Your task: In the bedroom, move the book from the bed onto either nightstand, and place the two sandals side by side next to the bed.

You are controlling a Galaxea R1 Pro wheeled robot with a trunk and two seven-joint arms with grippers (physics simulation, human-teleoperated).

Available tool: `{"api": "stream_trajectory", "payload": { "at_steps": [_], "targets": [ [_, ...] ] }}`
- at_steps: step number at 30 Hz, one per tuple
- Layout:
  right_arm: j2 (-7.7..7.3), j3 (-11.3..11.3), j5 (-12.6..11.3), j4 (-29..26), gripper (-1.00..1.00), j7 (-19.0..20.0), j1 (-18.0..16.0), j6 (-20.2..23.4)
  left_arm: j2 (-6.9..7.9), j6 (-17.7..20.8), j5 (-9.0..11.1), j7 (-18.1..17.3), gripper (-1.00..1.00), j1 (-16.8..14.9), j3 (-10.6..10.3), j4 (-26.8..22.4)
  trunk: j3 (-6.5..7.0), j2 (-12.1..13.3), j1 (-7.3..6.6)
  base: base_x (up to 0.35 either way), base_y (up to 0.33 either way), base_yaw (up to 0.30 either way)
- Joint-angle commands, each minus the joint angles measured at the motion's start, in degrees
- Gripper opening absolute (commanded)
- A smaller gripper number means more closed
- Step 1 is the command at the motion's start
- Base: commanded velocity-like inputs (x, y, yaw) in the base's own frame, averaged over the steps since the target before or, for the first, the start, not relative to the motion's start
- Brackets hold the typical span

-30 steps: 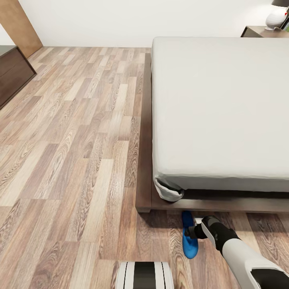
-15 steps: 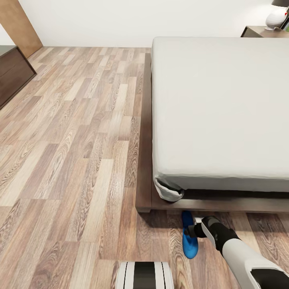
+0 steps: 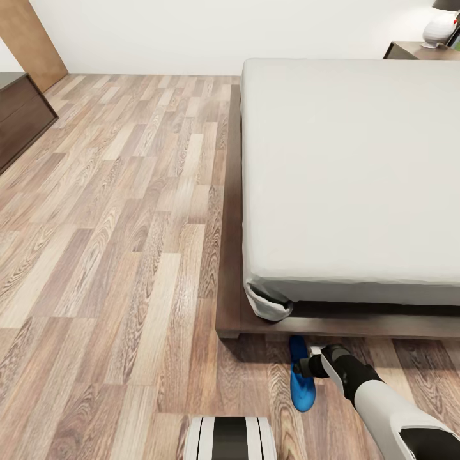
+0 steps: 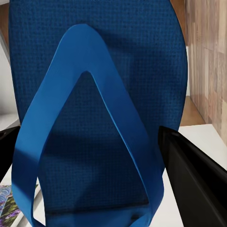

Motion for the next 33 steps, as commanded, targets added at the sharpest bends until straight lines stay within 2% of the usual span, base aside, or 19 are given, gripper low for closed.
{"api": "stream_trajectory", "payload": {
  "at_steps": [1,33],
  "targets": [
    [-0.05,0.12,0.42,-0.10,1.00,0.38,0.00,0.26,-0.01,-0.32,0.18,0.02,-1.00,0.00,0.20,-0.05,-0.03,-0.01,-0.01,0.000,0.000,0.000],
    [-0.34,0.19,0.42,0.01,1.00,0.53,0.21,0.12,-0.01,-0.32,0.18,0.02,-1.00,0.00,0.20,-0.05,-0.03,-0.01,-0.01,0.000,0.000,0.000]
  ]
}}
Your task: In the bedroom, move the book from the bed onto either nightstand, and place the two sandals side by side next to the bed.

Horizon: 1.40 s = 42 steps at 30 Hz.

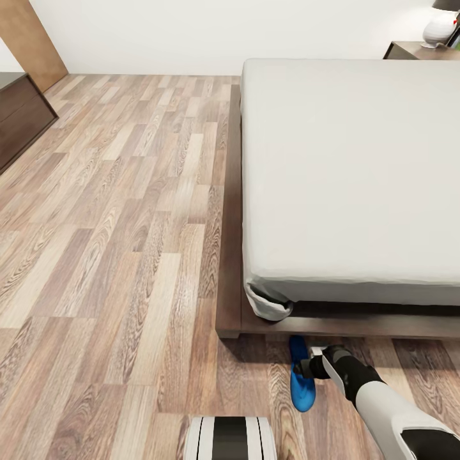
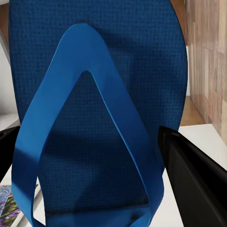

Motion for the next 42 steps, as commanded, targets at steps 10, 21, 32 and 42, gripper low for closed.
{"api": "stream_trajectory", "payload": {
  "at_steps": [10,21,32,42],
  "targets": [
    [-0.40,0.06,0.49,-0.05,1.00,0.37,0.27,0.27,-0.01,-0.26,0.17,0.02,-1.00,0.00,0.19,-0.05,-0.03,-0.01,-0.01,0.000,0.000,0.000],
    [-0.57,0.06,0.51,0.00,1.00,0.44,0.47,-1.71,-0.01,-0.24,0.17,0.02,-1.00,0.00,0.19,-0.03,-0.03,-0.01,-0.01,0.000,0.000,0.000],
    [-0.59,0.10,0.51,0.01,1.00,0.65,1.00,-2.71,-0.01,-0.23,0.17,0.02,-1.00,0.00,0.19,-0.02,-0.03,-0.01,-0.01,0.000,0.000,0.000],
    [-0.59,0.13,0.51,0.01,1.00,0.76,2.21,-2.87,-0.01,-0.23,0.16,0.02,-1.00,0.00,0.19,-0.02,-0.03,-0.01,-0.01,0.000,0.000,0.000]
  ]
}}
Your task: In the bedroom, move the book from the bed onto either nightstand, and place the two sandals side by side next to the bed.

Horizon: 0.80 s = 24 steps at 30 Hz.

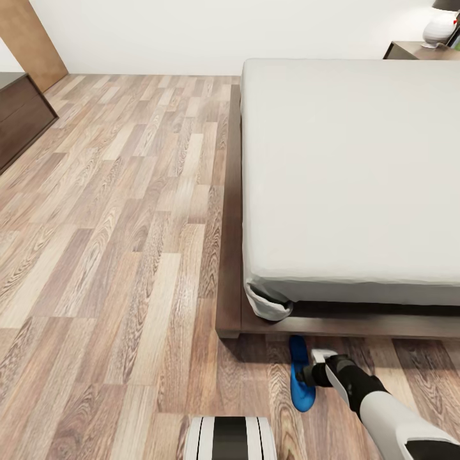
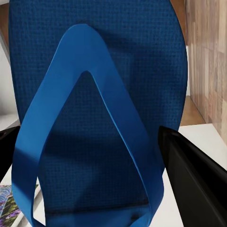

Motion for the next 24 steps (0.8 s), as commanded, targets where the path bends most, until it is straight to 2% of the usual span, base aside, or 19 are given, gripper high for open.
{"api": "stream_trajectory", "payload": {
  "at_steps": [1,24],
  "targets": [
    [-0.03,0.13,0.43,-0.11,1.00,0.36,0.12,0.27,-0.01,-0.31,0.16,0.02,-1.00,0.00,0.20,-0.06,-0.03,-0.01,-0.01,0.000,0.000,0.000],
    [0.00,0.21,0.43,-0.11,1.00,0.39,0.93,0.22,-0.01,-0.31,0.10,0.02,-1.00,0.00,0.20,-0.06,-0.03,-0.01,-0.01,0.000,0.000,0.000]
  ]
}}
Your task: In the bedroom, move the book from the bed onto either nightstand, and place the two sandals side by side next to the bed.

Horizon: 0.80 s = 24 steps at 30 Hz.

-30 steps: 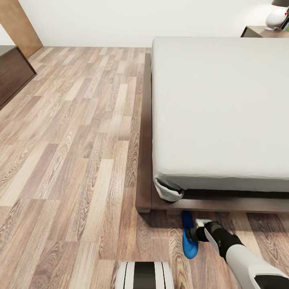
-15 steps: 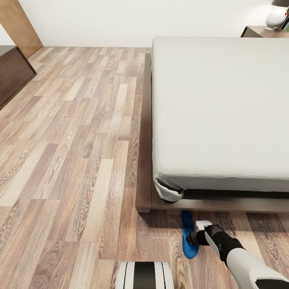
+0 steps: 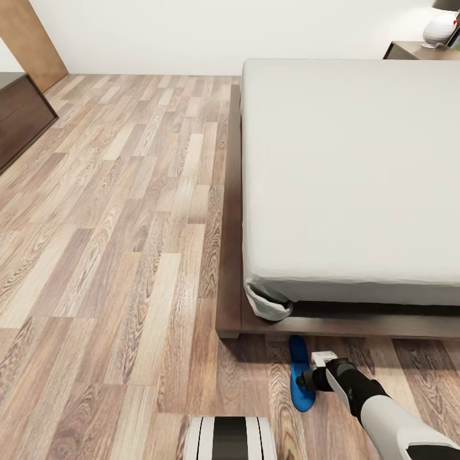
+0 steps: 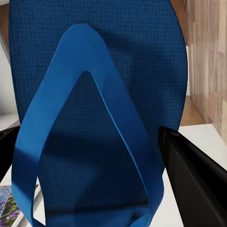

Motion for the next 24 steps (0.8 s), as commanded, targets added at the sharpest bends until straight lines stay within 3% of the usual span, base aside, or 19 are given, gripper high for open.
{"api": "stream_trajectory", "payload": {
  "at_steps": [1,24],
  "targets": [
    [-0.02,0.13,0.43,-0.12,1.00,0.35,0.00,0.28,-0.01,-0.31,0.17,0.02,-1.00,0.00,0.19,-0.06,-0.03,-0.01,-0.01,0.000,0.000,0.000],
    [-0.03,0.28,0.77,1.30,1.00,0.35,0.01,0.31,-0.01,-0.31,0.17,-0.06,-1.00,0.00,0.19,-0.06,-0.03,-0.01,-0.01,0.000,0.000,0.000]
  ]
}}
